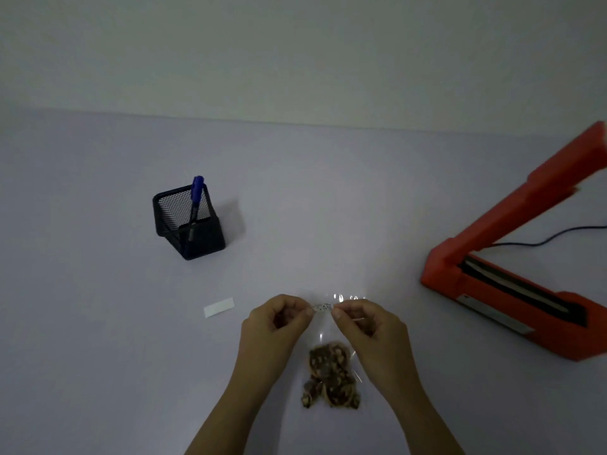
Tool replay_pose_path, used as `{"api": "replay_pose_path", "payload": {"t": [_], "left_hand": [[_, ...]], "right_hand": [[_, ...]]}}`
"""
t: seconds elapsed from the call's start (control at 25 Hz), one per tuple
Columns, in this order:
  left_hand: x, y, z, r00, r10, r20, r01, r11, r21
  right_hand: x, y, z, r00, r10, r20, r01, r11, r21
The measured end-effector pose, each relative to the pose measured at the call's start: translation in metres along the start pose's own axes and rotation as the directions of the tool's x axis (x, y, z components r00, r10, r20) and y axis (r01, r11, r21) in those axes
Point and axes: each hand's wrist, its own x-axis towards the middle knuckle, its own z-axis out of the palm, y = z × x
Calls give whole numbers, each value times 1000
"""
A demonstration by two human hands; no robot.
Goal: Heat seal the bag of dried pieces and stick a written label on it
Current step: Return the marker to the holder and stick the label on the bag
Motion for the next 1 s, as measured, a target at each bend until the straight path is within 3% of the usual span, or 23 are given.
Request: {"api": "replay_pose_path", "payload": {"t": [0.24,0.56,1.0], "left_hand": [[2,-3,24,994,4,109,-14,996,84],[16,-9,30,1000,8,2,-8,954,298],[24,-13,39,998,44,-52,-20,917,399]], "right_hand": [[-4,26,-20,998,62,-19,-63,996,-60],[11,39,-4,995,93,-35,-98,975,-198],[27,37,-8,989,150,-3,-142,936,-321]]}}
